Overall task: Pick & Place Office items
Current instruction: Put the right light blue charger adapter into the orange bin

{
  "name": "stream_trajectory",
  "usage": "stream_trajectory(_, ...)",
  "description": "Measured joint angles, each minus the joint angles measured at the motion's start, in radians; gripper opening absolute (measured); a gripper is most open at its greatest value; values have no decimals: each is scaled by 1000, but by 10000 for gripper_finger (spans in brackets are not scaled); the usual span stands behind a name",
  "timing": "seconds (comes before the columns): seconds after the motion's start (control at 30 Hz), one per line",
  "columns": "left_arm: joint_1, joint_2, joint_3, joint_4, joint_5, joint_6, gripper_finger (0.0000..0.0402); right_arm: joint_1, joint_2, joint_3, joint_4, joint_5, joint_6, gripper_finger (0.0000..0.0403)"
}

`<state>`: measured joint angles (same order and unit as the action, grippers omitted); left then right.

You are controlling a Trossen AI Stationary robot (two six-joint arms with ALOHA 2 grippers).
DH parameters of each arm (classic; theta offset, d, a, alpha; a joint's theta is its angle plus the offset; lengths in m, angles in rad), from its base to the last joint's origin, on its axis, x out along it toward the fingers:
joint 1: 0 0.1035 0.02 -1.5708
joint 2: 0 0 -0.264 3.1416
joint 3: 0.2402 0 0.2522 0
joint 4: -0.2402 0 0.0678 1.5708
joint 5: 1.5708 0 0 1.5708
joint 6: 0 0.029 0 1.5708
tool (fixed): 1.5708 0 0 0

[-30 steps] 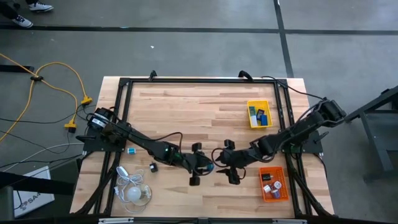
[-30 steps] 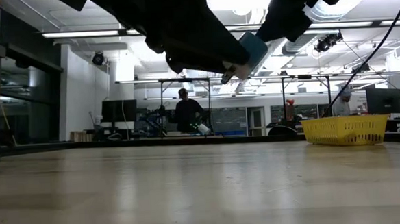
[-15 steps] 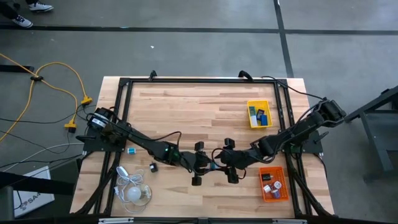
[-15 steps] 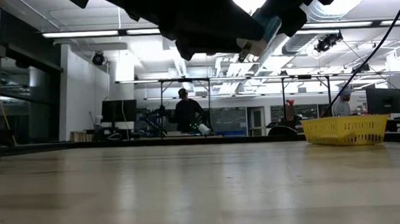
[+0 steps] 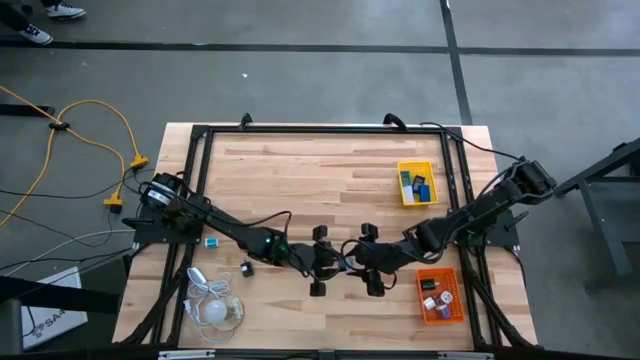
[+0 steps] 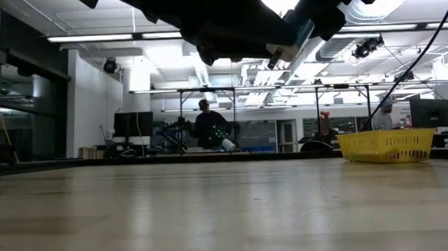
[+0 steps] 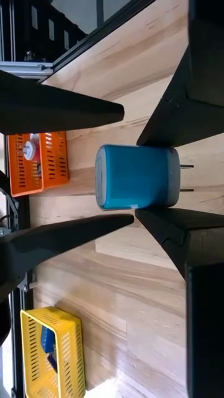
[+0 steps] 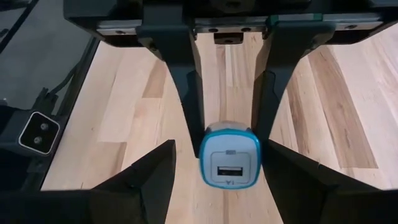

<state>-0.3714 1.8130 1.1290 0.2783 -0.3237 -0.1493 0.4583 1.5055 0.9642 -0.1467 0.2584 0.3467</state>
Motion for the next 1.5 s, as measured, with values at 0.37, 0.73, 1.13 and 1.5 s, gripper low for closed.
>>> stream_trajectory(0.37,0,0,0,23,2,3,136,0,0,0,1,2,15,218)
stream_trajectory(0.73,0,0,0,25,2,-1,136,0,0,0,1,3,16,138)
stream_trajectory(1.13,-1,0,0,23,7,-40,136,0,0,0,2,-7,18,128)
stream_trajectory(1.5,0,0,0,23,6,-23,193,0,0,0,2,-6,22,124)
